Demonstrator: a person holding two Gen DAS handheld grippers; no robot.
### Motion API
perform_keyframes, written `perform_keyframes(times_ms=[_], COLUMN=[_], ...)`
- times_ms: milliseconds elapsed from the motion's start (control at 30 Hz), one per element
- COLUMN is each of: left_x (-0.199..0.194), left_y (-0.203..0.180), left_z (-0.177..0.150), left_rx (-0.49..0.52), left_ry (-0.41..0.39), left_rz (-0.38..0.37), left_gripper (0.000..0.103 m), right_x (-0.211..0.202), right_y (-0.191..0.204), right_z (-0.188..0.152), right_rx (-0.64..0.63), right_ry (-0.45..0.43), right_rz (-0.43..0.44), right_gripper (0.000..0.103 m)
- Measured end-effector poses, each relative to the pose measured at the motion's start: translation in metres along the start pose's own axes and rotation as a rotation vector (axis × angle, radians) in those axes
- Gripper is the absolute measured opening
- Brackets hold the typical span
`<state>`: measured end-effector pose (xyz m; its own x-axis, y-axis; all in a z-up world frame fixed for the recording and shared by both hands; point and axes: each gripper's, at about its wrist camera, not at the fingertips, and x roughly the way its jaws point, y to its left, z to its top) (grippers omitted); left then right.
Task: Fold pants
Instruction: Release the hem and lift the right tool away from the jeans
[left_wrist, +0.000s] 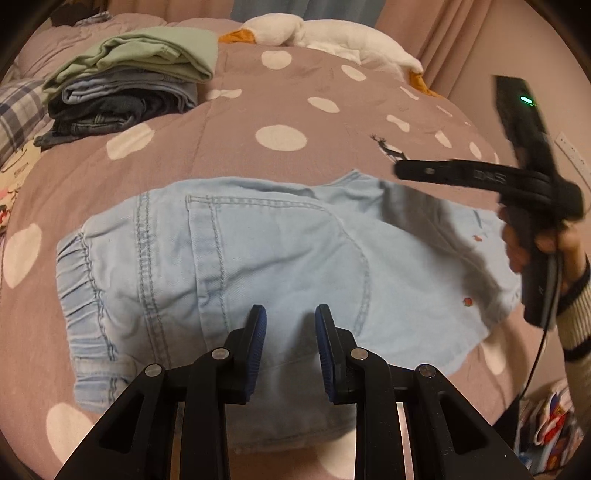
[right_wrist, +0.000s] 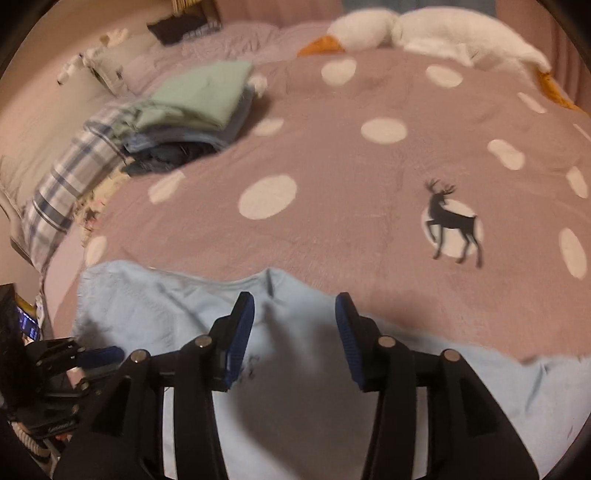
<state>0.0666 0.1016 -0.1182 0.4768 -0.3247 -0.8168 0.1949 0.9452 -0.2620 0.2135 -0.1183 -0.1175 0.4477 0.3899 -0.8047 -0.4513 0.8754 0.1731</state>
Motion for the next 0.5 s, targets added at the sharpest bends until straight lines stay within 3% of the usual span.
perform_keyframes(times_ms=[67, 133, 267, 367, 400, 500], left_x=[0.002, 0.004, 0.006, 0.006, 0.006, 0.003], left_y=[0.002, 0.004, 0.006, 0.005, 0.005, 0.004], left_z=[0.0, -0.001, -0.001, -0.001, 0.0, -0.001], left_rx=[-0.002, -0.005, -0.018, -0.019, -0.021, -0.022], left_ry=[0.005, 0.009, 0.018, 0.019, 0.019, 0.014], left_rz=[0.001, 0.004, 0.002, 0.009, 0.009, 0.016], left_gripper=[0.025, 0.024, 0.024, 0.025, 0.025, 0.025], right_x=[0.023, 0.037, 0.048, 0.047, 0.041, 0.008], right_y=[0.0, 0.0, 0.014, 0.01, 0.003, -0.005], right_z=[0.006, 0.006, 0.012, 0.018, 0.018, 0.007], right_rx=[-0.021, -0.051, -0.147, -0.097, -0.043, 0.035], right_ry=[0.077, 0.134, 0.147, 0.08, 0.048, -0.037], right_rz=[0.016, 0.03, -0.048, -0.128, -0.134, -0.033], right_gripper=[0.043, 0.009, 0.006, 0.007, 0.011, 0.011])
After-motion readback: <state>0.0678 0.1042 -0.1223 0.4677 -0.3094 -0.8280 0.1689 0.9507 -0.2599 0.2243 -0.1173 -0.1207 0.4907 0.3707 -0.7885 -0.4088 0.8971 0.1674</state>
